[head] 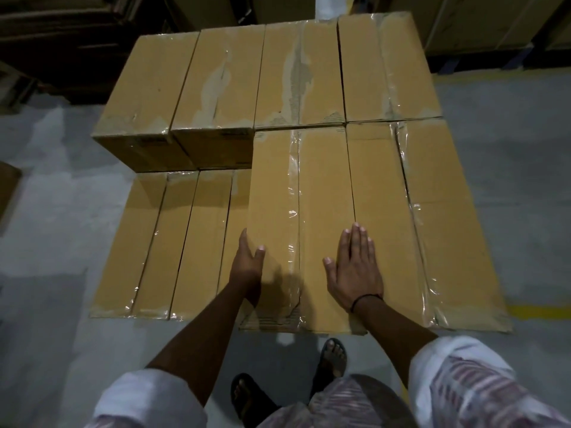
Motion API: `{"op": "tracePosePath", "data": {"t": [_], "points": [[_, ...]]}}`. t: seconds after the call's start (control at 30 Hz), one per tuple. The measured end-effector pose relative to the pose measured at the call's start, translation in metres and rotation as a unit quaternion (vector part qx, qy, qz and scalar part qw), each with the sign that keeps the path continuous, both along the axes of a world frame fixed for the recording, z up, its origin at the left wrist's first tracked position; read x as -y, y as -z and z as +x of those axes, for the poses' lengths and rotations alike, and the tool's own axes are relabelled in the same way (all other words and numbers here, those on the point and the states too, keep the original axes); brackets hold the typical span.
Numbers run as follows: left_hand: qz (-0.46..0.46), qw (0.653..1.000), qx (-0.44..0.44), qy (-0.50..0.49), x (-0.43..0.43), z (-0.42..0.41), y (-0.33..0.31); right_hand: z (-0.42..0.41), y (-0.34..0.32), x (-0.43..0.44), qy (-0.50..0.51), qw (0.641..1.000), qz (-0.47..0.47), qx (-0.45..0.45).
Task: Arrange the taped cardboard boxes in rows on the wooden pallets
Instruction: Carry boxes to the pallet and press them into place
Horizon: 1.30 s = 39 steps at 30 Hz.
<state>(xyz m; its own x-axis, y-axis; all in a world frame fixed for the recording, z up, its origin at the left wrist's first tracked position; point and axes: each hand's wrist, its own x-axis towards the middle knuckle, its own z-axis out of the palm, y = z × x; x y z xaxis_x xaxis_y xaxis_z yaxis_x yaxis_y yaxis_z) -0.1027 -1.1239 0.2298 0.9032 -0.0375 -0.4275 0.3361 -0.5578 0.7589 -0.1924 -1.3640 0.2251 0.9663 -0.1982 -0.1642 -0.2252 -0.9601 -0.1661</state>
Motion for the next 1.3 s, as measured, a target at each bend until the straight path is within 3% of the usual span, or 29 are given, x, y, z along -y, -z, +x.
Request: {"op": "tracePosePath", "data": {"t": [0.23,0.5,0.9,1.07,1.3], "points": [[0.048,0.998,-0.036,0.018,0.002,-0.016,-0.020,-0.001,-0.001,0.005,0.002,1.000,0.004,-0.016],[0.029,0.999,-0.017,0.021,-0.021,-0.083,-0.013,-0.004,-0.005,0.006,-0.003,1.000,0.013,-0.023],[0.004,0.997,-0.038,0.060,-0.045,-0.108,-0.018,-0.007,-0.012,-0.014,-0.031,0.999,0.024,-0.031],[0.006,0.999,-0.008,0.054,-0.078,-0.115,-0.035,0.011,-0.034,-0.069,-0.104,0.993,0.049,-0.019],[0.055,0.994,0.088,0.015,-0.177,-0.093,-0.060,0.047,-0.068,-0.212,-0.192,0.978,0.076,0.026]]}}
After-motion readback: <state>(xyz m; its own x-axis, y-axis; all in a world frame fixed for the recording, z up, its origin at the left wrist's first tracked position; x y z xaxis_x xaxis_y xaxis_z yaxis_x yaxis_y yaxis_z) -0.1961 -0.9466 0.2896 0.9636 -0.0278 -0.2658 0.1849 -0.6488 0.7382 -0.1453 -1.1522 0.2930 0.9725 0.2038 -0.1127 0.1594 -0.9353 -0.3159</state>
